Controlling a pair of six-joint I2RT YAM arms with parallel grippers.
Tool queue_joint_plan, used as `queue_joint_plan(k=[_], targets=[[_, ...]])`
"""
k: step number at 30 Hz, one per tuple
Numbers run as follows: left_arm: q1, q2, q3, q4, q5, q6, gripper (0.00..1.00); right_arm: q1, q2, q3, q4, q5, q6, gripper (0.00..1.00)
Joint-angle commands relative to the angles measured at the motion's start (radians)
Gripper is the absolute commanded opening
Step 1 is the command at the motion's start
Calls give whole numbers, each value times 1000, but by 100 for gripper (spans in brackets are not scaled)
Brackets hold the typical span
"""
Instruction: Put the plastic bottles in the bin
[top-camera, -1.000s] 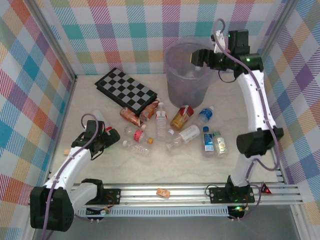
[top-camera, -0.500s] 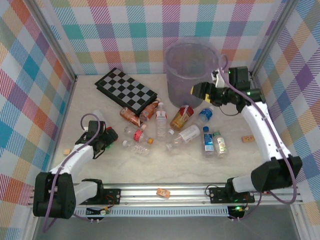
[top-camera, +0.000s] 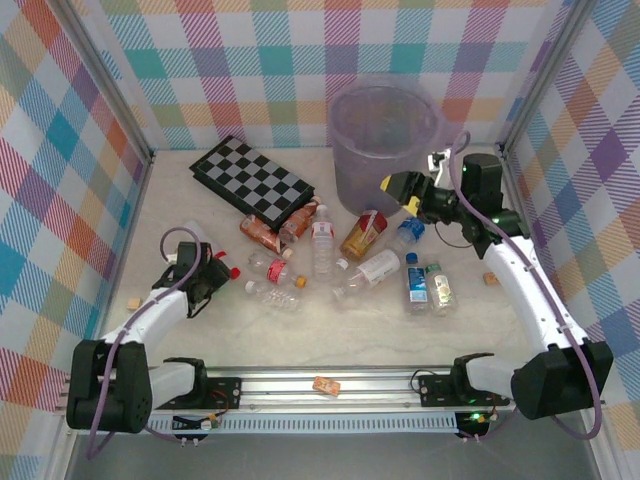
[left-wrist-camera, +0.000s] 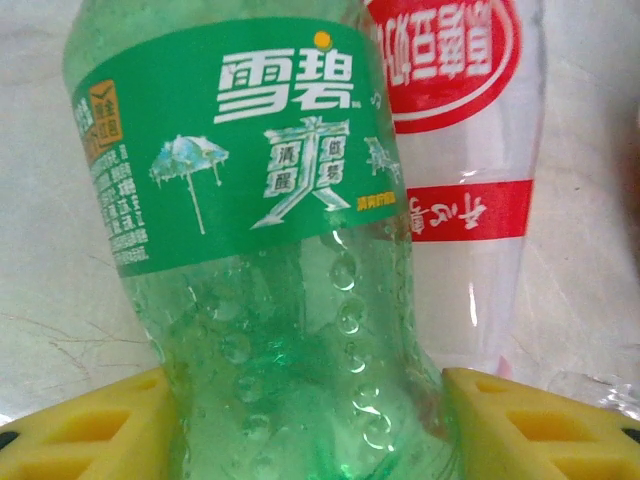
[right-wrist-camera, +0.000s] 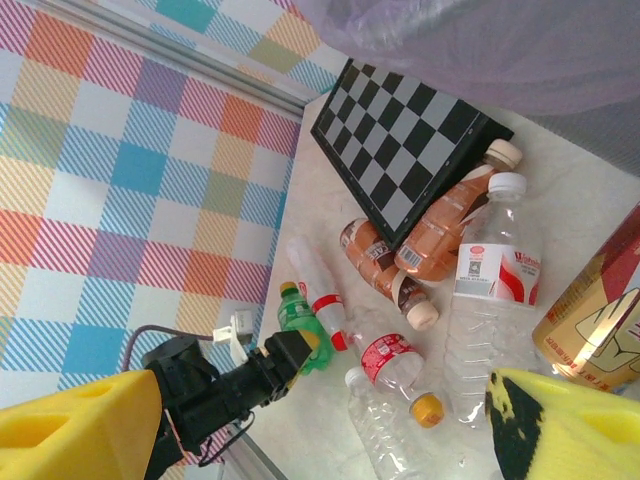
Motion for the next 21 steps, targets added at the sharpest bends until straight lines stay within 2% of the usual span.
queue_joint_plan(k=[1,6,11,16,21], targets=[[14,-116,-9,-110,-44,38,55,13,-7,-3,18,1,9,85],[14,-274,55,-266,8,88,52,33,-60,-6,15,-3,-24,90],[-13,-326,126,-282,203,84,48,63,-68,-4,0,-16,-25,93],[-180,-293,215,-212,284,77,43,156,9,4,31,-94,-51,93],[-370,-185,272,-61,341,100,43,241,126,26,78,-93,-53,93]])
